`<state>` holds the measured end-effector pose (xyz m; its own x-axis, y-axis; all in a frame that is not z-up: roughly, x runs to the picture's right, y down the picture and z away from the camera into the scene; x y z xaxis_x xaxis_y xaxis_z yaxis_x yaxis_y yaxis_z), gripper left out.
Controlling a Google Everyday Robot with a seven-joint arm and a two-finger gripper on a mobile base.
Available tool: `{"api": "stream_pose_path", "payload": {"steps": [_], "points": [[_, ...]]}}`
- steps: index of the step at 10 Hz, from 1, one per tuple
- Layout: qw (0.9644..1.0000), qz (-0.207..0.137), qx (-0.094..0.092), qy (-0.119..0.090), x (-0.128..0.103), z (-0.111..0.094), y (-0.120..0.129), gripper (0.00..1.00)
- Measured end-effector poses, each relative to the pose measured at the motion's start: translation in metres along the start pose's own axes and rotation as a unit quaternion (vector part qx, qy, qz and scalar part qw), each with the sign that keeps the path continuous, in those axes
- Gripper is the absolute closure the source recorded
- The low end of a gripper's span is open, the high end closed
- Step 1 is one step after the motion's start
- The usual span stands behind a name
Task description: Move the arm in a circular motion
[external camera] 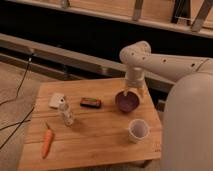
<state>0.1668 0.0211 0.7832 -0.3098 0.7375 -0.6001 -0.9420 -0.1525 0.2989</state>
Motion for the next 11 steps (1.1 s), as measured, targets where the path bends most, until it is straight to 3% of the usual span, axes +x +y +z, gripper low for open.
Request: {"api": "stream_pose_path", "payload": {"steps": [2, 5, 6, 11], "points": [[0.9997, -0.019, 0.001, -0.016, -0.03, 0.0, 0.016, 0.35], [0.997, -0.068, -0.018, -0.032, -0.055, 0.007, 0.064, 0.35], [0.9945, -0.096, -0.026, -0.033, -0.058, 0.011, 0.091, 0.35], [0.9814, -0.187, -0.04, -0.021, -0.046, 0.011, 0.173, 0.35]]}}
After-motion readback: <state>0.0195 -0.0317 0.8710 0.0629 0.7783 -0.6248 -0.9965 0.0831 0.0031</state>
